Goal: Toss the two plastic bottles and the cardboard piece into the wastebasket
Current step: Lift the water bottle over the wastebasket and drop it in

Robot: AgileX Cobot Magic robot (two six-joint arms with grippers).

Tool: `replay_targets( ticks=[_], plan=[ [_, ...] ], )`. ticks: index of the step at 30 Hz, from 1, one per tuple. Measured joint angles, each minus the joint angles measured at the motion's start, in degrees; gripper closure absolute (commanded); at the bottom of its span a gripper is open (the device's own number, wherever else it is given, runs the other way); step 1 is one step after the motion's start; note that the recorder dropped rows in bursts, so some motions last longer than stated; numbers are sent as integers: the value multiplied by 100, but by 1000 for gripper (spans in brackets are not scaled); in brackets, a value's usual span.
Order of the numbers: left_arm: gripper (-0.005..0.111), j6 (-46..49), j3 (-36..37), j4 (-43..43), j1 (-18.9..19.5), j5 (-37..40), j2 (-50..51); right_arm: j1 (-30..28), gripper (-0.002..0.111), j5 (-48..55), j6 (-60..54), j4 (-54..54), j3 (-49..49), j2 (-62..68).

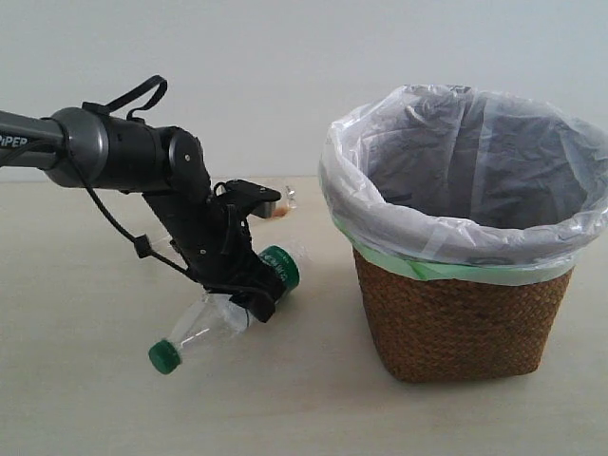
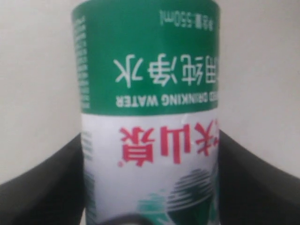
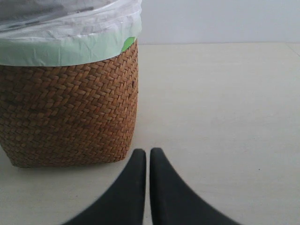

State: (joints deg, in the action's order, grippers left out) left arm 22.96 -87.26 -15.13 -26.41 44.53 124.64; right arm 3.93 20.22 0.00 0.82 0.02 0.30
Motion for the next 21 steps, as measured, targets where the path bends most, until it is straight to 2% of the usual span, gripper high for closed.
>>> replay_targets(
  ticks=[4,11,21],
  plan=[
    [103,-312,-209,585,0,415,-364,0,108,0,0,0,0,0],
    [103,-1077,-402,1625,0,580,-1338,0,108,0,0,0,0,0],
    [103,-2553,-949,3822,0,812,-2491,0,108,0,0,0,0,0]
  ],
)
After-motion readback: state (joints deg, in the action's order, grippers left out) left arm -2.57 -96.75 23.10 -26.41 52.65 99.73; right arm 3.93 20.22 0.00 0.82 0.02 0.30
